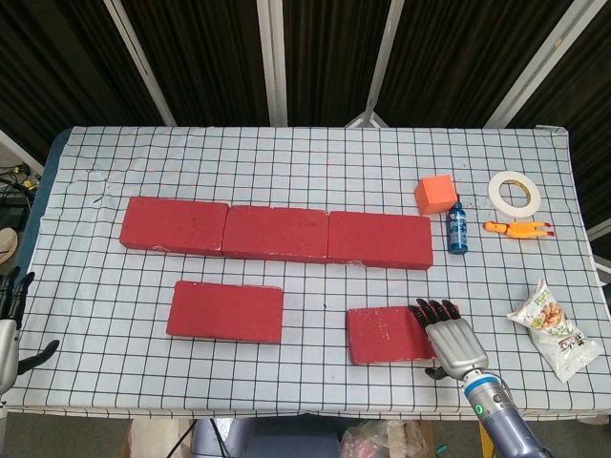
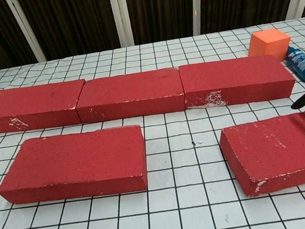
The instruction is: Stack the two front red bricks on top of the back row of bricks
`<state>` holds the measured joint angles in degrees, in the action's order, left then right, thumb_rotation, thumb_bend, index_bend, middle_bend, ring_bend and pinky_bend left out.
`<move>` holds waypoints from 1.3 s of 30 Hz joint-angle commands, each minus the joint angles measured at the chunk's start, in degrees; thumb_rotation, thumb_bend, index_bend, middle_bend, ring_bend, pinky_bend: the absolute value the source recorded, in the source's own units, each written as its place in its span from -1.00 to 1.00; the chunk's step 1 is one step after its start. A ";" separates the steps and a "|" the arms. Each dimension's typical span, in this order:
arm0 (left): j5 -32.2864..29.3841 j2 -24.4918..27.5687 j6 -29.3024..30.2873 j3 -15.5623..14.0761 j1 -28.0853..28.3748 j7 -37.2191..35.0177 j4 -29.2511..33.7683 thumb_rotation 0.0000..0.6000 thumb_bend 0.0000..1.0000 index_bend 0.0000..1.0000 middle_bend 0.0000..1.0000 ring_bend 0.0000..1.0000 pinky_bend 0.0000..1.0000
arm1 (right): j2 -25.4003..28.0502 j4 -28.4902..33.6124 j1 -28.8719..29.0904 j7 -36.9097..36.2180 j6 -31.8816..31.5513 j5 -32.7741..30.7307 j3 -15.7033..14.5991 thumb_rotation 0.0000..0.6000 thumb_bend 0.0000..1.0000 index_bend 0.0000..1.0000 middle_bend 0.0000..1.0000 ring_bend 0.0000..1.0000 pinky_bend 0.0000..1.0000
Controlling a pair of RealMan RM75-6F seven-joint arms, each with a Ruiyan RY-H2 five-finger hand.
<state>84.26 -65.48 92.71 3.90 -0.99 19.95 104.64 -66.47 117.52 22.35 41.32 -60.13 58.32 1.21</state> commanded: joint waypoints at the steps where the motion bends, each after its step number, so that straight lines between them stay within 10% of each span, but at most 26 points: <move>1: -0.30 0.09 0.01 0.17 0.02 -0.22 -0.10 1.00 -1.00 -0.91 -1.00 -1.00 -0.79 | -0.71 1.89 2.23 3.92 -0.95 -3.98 -0.11 1.00 -0.63 -0.98 -1.00 -1.00 -1.00; 20: -1.59 0.53 -0.17 0.59 0.19 -1.00 -0.19 1.00 -1.00 -0.91 -1.00 -1.00 -0.79 | -0.35 10.84 14.99 15.69 -6.38 -26.70 1.06 1.00 -0.63 -0.99 -1.00 -1.00 -1.00; 39: -1.93 0.80 -0.72 0.34 0.42 -1.11 0.00 1.00 -1.00 -0.91 -1.00 -1.00 -0.79 | -4.82 8.22 20.56 13.82 -8.81 -30.75 -0.49 1.00 -0.63 -1.00 -1.00 -1.00 -1.00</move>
<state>82.33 -64.68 91.98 4.24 -0.57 18.84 104.64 -71.14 125.88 42.74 55.22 -68.81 27.72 0.79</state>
